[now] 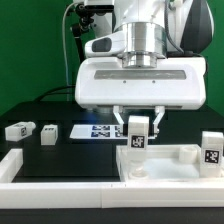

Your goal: Assemble square table

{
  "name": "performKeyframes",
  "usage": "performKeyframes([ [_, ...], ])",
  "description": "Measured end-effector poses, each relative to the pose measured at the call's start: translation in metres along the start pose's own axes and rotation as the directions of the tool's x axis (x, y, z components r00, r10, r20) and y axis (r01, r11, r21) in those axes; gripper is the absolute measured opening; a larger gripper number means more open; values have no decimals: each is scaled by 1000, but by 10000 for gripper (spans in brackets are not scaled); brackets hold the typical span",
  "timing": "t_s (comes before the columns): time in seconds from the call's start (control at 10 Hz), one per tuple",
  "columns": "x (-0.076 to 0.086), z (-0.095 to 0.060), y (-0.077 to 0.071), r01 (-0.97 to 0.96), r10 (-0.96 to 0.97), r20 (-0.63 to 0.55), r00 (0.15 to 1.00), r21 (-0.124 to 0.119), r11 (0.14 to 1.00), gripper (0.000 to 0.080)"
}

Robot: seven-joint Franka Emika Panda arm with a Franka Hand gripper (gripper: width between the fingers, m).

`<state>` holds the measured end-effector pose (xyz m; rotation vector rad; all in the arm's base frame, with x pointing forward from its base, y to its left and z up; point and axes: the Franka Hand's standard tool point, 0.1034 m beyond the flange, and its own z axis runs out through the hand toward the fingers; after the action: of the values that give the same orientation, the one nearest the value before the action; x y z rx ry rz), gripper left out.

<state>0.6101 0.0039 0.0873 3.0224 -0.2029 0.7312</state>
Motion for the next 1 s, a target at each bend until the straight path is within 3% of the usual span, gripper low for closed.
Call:
performKeyframes([
  [0.2, 4, 3, -2, 4, -4, -24, 1000, -2, 1000, 290],
  [1.0, -7, 14, 1, 10, -10, -6, 1000, -10, 1000, 297],
])
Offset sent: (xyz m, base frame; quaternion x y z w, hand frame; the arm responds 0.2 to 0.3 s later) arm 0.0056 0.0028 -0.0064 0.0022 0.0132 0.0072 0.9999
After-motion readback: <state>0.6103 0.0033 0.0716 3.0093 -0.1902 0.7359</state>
